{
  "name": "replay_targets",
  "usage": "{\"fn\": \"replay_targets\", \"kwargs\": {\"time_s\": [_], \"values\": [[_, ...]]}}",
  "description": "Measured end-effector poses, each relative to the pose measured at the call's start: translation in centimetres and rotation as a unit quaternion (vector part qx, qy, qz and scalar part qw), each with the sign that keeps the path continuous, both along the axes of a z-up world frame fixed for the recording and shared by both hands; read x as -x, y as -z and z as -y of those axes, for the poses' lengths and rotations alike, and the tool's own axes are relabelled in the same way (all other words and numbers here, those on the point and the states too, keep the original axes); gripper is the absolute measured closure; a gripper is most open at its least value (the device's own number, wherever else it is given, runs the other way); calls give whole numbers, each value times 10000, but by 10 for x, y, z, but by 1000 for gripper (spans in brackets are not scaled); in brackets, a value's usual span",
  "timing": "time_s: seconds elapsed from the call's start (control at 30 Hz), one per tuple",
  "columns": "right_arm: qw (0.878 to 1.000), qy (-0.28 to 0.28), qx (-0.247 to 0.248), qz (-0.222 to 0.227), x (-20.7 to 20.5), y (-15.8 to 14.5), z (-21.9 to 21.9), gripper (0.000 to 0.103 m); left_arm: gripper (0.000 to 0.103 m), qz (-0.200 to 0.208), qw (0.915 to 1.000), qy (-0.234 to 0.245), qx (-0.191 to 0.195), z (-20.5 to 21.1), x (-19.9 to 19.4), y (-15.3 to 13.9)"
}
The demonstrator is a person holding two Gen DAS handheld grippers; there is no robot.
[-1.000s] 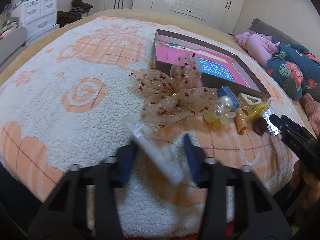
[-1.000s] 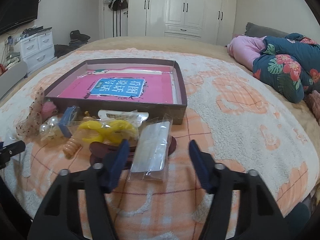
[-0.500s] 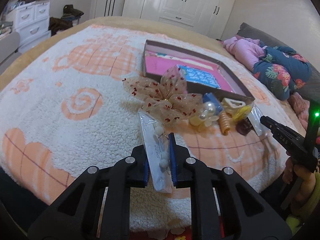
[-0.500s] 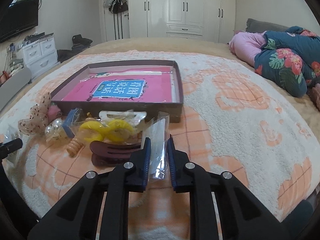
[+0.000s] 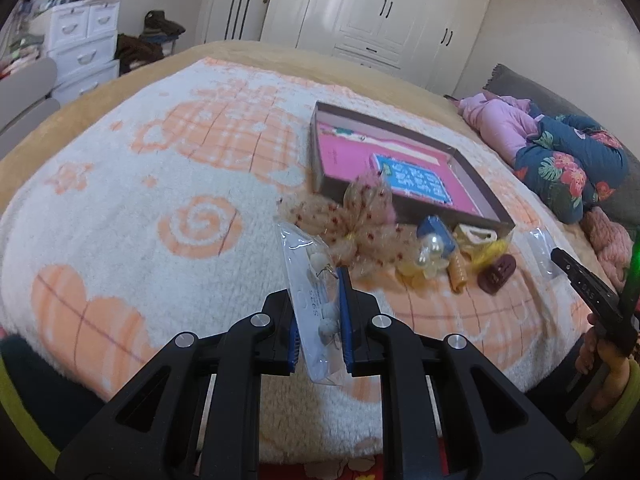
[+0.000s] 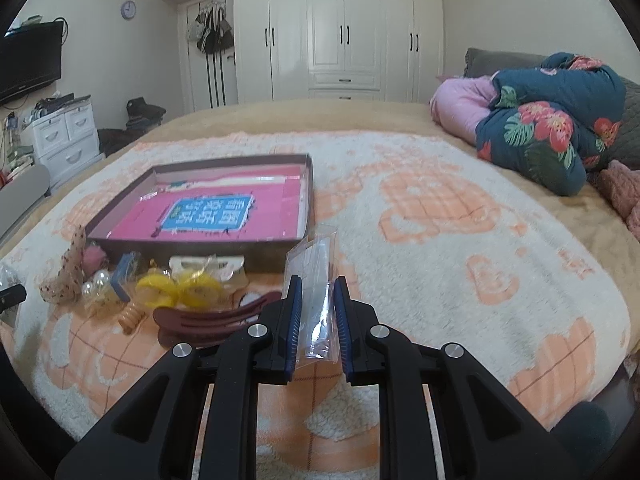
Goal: Organize jewelry
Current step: 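Carry the bead bag to the tray with left while right carries a clear packet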
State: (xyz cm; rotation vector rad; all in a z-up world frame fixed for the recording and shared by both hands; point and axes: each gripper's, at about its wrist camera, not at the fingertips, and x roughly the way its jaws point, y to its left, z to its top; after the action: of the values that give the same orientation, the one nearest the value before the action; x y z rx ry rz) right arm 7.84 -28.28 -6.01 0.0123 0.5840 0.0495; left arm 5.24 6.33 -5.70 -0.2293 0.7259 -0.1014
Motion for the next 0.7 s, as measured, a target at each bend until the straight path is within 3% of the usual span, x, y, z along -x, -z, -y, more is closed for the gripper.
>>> {"fn": "replay_targets", "kwargs": {"time_s": [0.5,0.7], "values": [[9997,-73,-20,223,-23,-17,1,87,94,537,9982,261,-51,23,-76,-34],[9994,-185,-86,287,-43,-24,-3,87,94,521,9980,365,35,36,-112,-35]]}}
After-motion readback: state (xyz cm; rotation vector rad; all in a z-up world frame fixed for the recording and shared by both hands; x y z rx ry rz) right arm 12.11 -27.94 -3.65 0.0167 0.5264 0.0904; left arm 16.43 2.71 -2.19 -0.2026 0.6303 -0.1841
